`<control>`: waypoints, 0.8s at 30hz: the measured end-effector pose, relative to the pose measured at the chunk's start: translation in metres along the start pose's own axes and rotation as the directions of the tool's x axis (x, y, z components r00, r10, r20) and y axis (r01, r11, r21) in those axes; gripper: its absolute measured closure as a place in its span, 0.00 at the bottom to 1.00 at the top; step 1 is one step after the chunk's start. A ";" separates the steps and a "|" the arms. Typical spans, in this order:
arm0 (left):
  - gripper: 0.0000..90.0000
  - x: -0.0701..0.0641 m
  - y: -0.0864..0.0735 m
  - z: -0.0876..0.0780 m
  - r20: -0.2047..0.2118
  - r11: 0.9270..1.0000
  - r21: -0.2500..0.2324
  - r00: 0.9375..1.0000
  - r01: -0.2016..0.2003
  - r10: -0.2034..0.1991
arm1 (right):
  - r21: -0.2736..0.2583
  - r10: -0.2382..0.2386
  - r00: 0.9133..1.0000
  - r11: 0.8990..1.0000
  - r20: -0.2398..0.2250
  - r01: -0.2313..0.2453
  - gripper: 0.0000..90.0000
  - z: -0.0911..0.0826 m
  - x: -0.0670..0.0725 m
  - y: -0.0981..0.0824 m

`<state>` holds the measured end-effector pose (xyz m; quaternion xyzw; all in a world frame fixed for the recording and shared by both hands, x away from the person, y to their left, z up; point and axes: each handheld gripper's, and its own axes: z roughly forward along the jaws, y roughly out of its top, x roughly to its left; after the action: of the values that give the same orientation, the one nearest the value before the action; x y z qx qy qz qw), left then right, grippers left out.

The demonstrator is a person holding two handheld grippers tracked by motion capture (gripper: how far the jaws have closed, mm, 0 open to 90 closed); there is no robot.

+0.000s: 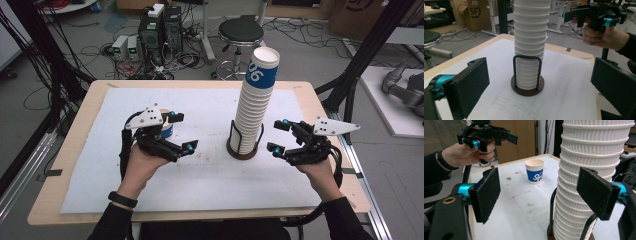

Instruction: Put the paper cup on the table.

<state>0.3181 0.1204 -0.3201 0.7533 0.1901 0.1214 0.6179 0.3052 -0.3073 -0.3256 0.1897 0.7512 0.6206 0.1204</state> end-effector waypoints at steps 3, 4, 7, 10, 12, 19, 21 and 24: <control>0.02 0.000 0.000 -0.001 0.000 1.000 0.005 1.000 -0.004 0.004 | -0.001 -0.002 1.000 1.000 0.002 0.002 0.22 0.000 -0.001 0.000; 0.02 0.001 0.000 -0.001 0.003 1.000 0.004 1.000 0.000 0.000 | 0.001 0.000 1.000 1.000 0.003 0.000 0.22 0.000 -0.001 0.000; 0.02 0.001 0.000 -0.003 0.002 1.000 0.006 1.000 0.004 -0.004 | 0.000 0.000 1.000 1.000 0.003 0.000 0.22 0.000 -0.001 0.000; 0.02 0.002 -0.001 -0.004 0.015 1.000 0.001 1.000 0.016 -0.016 | -0.001 -0.001 1.000 1.000 0.002 0.001 0.22 0.000 -0.001 0.000; 0.02 0.002 -0.001 -0.004 0.011 1.000 0.004 1.000 0.015 -0.015 | 0.000 0.000 1.000 1.000 0.003 0.000 0.22 0.000 -0.001 0.000; 0.02 0.002 -0.001 -0.003 0.013 1.000 0.006 1.000 0.013 -0.013 | -0.001 -0.005 1.000 1.000 0.002 0.005 0.22 0.000 -0.001 0.000; 0.02 0.002 -0.001 -0.003 0.010 1.000 0.007 1.000 0.012 -0.013 | -0.001 -0.003 1.000 1.000 0.001 0.003 0.22 0.000 -0.001 0.000; 0.02 0.002 -0.001 -0.004 0.011 1.000 0.008 1.000 0.013 -0.013 | -0.002 -0.005 1.000 1.000 0.002 0.005 0.22 0.000 -0.001 0.000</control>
<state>0.3179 0.1248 -0.3202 0.7552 0.1922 0.1124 0.6165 0.3059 -0.3074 -0.3256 0.1882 0.7511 0.6208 0.1228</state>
